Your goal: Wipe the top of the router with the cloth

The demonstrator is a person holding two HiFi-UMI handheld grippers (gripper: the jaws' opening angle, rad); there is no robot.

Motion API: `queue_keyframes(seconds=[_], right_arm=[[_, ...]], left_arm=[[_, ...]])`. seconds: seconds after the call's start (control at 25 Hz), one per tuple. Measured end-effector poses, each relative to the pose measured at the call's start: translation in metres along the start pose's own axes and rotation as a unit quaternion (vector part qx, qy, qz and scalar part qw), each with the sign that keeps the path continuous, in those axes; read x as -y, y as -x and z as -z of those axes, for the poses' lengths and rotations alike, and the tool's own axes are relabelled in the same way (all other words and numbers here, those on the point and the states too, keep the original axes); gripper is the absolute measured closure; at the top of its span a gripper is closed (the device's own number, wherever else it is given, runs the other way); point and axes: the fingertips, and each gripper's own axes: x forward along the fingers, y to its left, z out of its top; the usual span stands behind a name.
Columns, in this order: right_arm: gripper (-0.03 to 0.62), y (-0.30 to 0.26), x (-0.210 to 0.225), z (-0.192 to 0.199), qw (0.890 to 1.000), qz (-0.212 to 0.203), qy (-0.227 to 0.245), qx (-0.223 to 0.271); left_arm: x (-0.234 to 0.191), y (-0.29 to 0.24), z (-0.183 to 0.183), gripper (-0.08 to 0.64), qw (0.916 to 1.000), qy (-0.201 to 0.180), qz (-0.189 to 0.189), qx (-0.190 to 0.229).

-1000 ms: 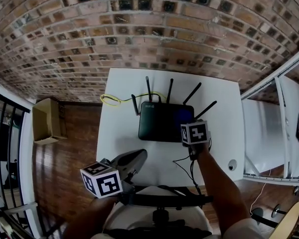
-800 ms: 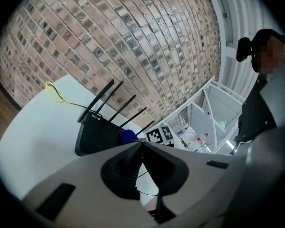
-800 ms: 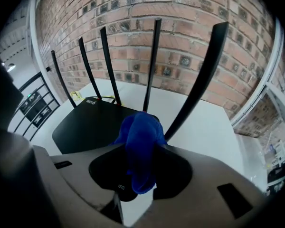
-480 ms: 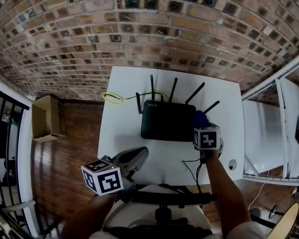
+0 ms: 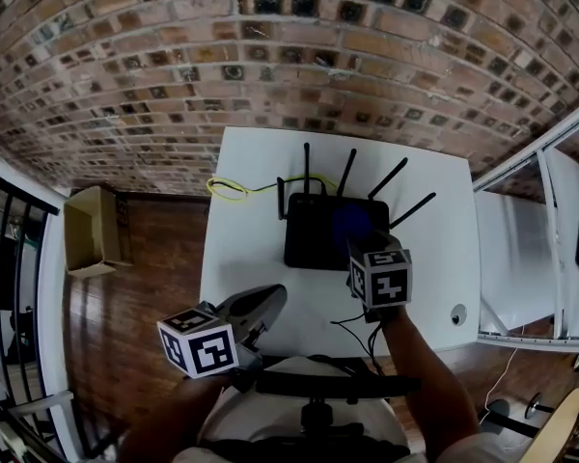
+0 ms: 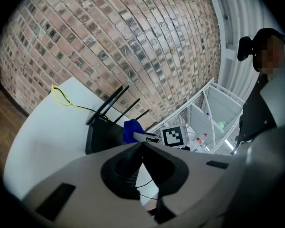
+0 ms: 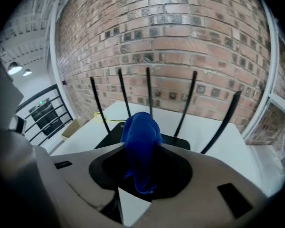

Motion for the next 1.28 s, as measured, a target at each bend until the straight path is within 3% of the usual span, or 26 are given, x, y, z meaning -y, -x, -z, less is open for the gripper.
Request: queue_keyframes(seconds=[0.24,0.36,0.44,0.76,1.28], right_arm=[[0.457,-0.02,-0.107,-0.001,0.994,-0.111,0.01,-0.007],[0.457,-0.035,-0.138,0.014,0.99,-0.131,0.03,-0.033],[0.457,-0.044,-0.143,0.029,0.99,-0.123,0.044,-0.055],[0.457,-0.038,-0.106,0.046,0.994,-0.081,0.032,-0.059],[0.457,-0.007,0.013,0.088,0.997,-0.057,0.014,-0.059]], left_arm=[[-0.016,0.02,0.003,0.535,0.9999,0.0,-0.008,-0.012],[-0.02,0.028,0.003,0.534,0.9999,0.001,-0.011,-0.013],[-0.023,0.032,0.003,0.535,0.9999,-0.004,-0.01,-0.013],[-0.02,0.029,0.003,0.535,0.9998,-0.013,-0.009,-0.013],[0.029,-0.027,0.027,0.534,0.9993,-0.018,-0.031,-0.009]])
